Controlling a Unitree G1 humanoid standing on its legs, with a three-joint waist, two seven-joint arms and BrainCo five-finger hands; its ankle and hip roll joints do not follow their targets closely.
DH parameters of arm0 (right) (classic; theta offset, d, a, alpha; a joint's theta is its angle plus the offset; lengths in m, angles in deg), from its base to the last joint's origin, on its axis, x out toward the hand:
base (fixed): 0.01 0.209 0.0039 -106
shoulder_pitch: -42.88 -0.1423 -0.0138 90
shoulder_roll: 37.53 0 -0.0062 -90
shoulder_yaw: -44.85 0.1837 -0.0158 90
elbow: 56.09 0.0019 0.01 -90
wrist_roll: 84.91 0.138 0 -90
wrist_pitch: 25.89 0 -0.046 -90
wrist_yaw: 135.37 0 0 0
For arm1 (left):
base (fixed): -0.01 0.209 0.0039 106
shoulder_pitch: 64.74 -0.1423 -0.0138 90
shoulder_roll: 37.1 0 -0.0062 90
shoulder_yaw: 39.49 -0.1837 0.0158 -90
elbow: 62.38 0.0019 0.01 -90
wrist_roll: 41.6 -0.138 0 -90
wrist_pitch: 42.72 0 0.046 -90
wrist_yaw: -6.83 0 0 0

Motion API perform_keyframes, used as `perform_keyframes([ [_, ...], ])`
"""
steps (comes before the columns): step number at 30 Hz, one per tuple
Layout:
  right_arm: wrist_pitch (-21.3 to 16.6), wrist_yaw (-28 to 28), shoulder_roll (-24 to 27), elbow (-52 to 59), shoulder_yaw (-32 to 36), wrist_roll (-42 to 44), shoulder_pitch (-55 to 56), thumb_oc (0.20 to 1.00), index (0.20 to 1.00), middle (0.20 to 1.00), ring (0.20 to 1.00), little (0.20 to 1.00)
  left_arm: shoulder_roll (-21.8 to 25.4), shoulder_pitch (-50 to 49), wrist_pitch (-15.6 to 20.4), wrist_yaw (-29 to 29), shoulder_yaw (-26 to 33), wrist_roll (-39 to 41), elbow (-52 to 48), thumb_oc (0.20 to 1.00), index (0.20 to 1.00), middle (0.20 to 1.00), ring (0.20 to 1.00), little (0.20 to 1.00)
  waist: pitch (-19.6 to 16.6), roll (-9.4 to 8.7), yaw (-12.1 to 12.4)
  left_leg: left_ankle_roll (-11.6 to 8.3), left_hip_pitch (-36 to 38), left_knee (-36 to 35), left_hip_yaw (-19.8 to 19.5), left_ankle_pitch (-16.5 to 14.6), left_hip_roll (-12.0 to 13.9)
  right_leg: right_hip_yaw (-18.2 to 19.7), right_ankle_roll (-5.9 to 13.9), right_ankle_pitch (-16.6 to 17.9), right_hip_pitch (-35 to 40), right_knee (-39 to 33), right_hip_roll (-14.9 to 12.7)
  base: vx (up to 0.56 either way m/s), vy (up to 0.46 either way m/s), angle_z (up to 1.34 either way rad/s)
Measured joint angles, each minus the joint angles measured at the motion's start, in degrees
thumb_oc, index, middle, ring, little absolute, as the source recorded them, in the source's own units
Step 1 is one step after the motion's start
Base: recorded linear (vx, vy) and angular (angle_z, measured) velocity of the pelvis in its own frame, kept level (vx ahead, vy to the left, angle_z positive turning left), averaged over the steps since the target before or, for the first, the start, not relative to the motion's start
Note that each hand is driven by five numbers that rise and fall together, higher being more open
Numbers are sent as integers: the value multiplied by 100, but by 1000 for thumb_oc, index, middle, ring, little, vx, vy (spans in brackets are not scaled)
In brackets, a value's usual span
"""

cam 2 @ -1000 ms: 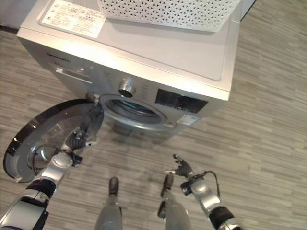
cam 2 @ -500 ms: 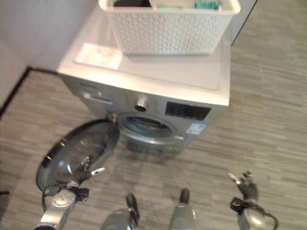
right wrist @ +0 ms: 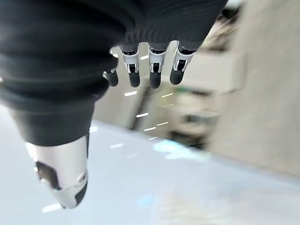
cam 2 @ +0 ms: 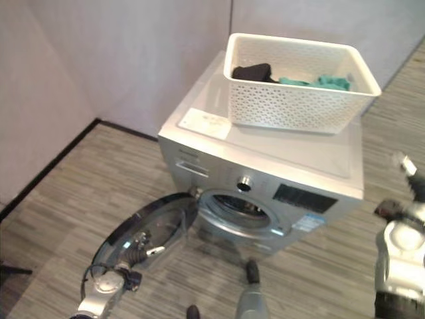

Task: Grab the laundry basket,head to the washer,open it,put in the laundry and shut it.

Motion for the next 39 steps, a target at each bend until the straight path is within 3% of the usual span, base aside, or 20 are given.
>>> perform_keyframes([
  [1, -4, 0, 70, 88, -62, -23, -133, 1000, 1000, 1000, 1000, 1000, 0, -16, -1, 17, -13, -8, 12, 1000, 1000, 1000, 1000, 1000, -12, -25, 69, -74, 55, 1, -42, -82, 3, -26, 10, -75, 62, -56, -5, 245, -190, 43],
  [2, -24, 5, 223, 277, -145, -162, -357, 1000, 1000, 1000, 1000, 1000, -19, -36, 0, 37, -21, -8, 19, 1000, 1000, 1000, 1000, 1000, -24, -49, 124, -241, 103, 43, -162, -193, 19, -121, -5, -548, 401, -266, -3, 96, -81, 25],
  [3, -87, 14, 356, 325, -190, -214, -447, 1000, 1000, 1000, 1000, 1000, -117, -7, -8, 61, -23, -7, 52, 1000, 1000, 1000, 1000, 1000, 4, 65, 164, -295, 38, 100, -231, -200, 129, -174, 74, -626, 390, -258, 125, 247, -261, 36],
  [4, -149, 16, 492, 368, -197, -228, -570, 1000, 1000, 1000, 1000, 1000, -161, -14, -2, 57, -38, -9, -72, 1000, 1000, 1000, 1000, 1000, 20, 217, 171, -349, -35, 68, -287, -135, 295, -297, -160, -559, 368, -253, 319, 275, -252, 25],
  [5, -141, 39, 564, 346, -193, -221, -590, 1000, 1000, 1000, 1000, 1000, -226, -3, 1, 57, 5, -8, -109, 1000, 1000, 1000, 1000, 1000, 65, 310, 186, -464, 1, 26, -328, -53, 439, -343, -182, -615, 449, -246, 420, 470, -470, 43],
  [9, 57, 577, 1347, 172, -351, -160, -452, 1000, 1000, 1000, 1000, 1000, -629, 60, 35, 124, 67, 12, -31, 1000, 1000, 1000, 1000, 1000, 118, 329, 69, -692, 259, 42, -928, 28, 930, -653, -243, -996, 880, -111, 854, 223, -424, 29],
  [11, 124, 990, 1738, 80, -318, -31, -168, 1000, 1000, 1000, 1000, 1000, -520, 176, 44, 157, 201, 18, -4, 1000, 1000, 1000, 1000, 1000, 202, -126, -135, -774, -231, 773, -1064, 26, 838, -489, -244, -916, 887, 60, 803, -10, -156, 94],
  [13, 194, 1456, 2518, 91, -89, 260, 422, 1000, 1000, 1000, 1000, 1000, -413, 199, 29, 128, 183, 23, -13, 1000, 1000, 1000, 1000, 1000, 210, -319, -456, -645, -444, 729, -457, -80, 1033, -629, -351, -398, 853, 222, 863, -32, -81, 161],
  [14, 298, 1810, 3309, 163, 485, 350, 1493, 1000, 1000, 1000, 1000, 1000, -425, 261, 23, 58, 145, 22, -94, 1000, 1000, 1000, 1000, 1000, 220, -335, -593, -513, -574, 518, 408, -186, 1211, -911, -449, -325, 763, 226, 841, -10, -9, 120],
  [15, 386, 2040, 3607, 186, 673, 396, 1795, 1000, 1000, 1000, 1000, 1000, -289, 176, 32, 22, 147, 23, -210, 1000, 1000, 1000, 1000, 1000, 189, -381, -527, -515, -447, 242, 765, -121, 1278, -897, -463, -348, 598, 345, 807, 1, -6, 77],
  [16, 419, 2183, 3715, 194, 760, 454, 1789, 1000, 1000, 1000, 1000, 1000, -205, 112, 30, -7, 137, 22, -242, 1000, 1000, 1000, 1000, 1000, 179, -401, -511, -464, -421, 106, 911, -57, 1331, -876, -467, -349, 493, 426, 825, 20, 26, -15],
  [17, 468, 2480, 3926, 175, 801, 555, 1704, 1000, 1000, 1000, 1000, 1000, -66, -3, 19, -81, 128, 18, -267, 1000, 1000, 1000, 1000, 1000, 170, -394, -427, -668, -411, -48, 964, 239, 1346, -781, -468, -319, 338, 471, 915, 31, 40, -33],
  [20, 543, 3104, 4324, 167, 745, 741, 1871, 1000, 1000, 1000, 1000, 1000, 23, -226, -4, -263, 60, 18, -293, 1000, 1000, 1000, 1000, 1000, 123, -416, -404, -777, -221, -180, 1004, 301, 1268, -686, -426, -271, 405, 462, 871, 53, 75, -22],
  [22, 642, 3463, 4992, -288, 268, 756, 1684, 1000, 1000, 1000, 1000, 1000, 39, -335, 0, -372, 36, 26, -319, 1000, 1000, 1000, 1000, 1000, 54, -391, -379, -807, -83, -276, 1051, 312, 1178, -610, -350, -217, 475, 401, 833, 20, 48, -22],
  [24, 827, 3784, 5531, -905, -1298, 709, 328, 1000, 1000, 1000, 1000, 1000, 87, -392, 5, -477, -64, 230, -305, 1000, 1000, 1000, 1000, 1000, -88, -427, -255, -808, 1, -368, 1147, 312, 1105, -485, -269, -130, 483, 269, 775, 14, 26, -34],
  [26, 861, 3819, 5483, -1249, -2779, 593, -1104, 1000, 1000, 1000, 1000, 1000, 178, -274, 0, -490, -256, 243, -221, 1000, 1000, 1000, 1000, 1000, -152, -512, -161, -810, 77, -380, 1243, 313, 1077, -418, -256, 4, 588, 51, 768, 33, -13, -19],
  [27, 855, 3865, 5178, -1543, -4586, 455, -2953, 1000, 1000, 1000, 1000, 1000, 203, -270, 3, -520, -248, 267, -143, 1000, 1000, 1000, 1000, 1000, -214, -551, -166, -810, 135, -381, 1301, 314, 1077, -422, -244, 75, 697, -96, 764, 42, -21, -16],
  [30, 787, 3900, 4602, -2073, -6760, 262, -5084, 1000, 1000, 1000, 1000, 1000, 34, -106, 6, -525, -174, 421, 152, 1000, 1000, 1000, 1000, 1000, -331, -502, -166, -813, 158, -478, 1303, 319, 1101, -442, -249, 144, 747, -249, 777, 17, -11, 2],
  [34, 735, 3883, 4205, -2727, -6895, -36, -5393, 1000, 1000, 1000, 1000, 1000, -41, -133, 26, -524, -224, 471, 106, 1000, 1000, 1000, 1000, 1000, -339, -437, 115, -838, 29, -485, 1293, 341, 1125, -458, -276, 163, 616, -249, 803, -3, -4, -2],
  [39, 817, 3875, 3897, -3353, -7191, -233, -5656, 1000, 1000, 1000, 1000, 1000, 17, -283, 18, -517, -205, 505, 22, 1000, 1000, 1000, 1000, 1000, -313, -408, 137, -927, -345, -472, 1153, 399, 1186, -583, -320, 207, 334, -249, 842, -18, -33, 10],
])
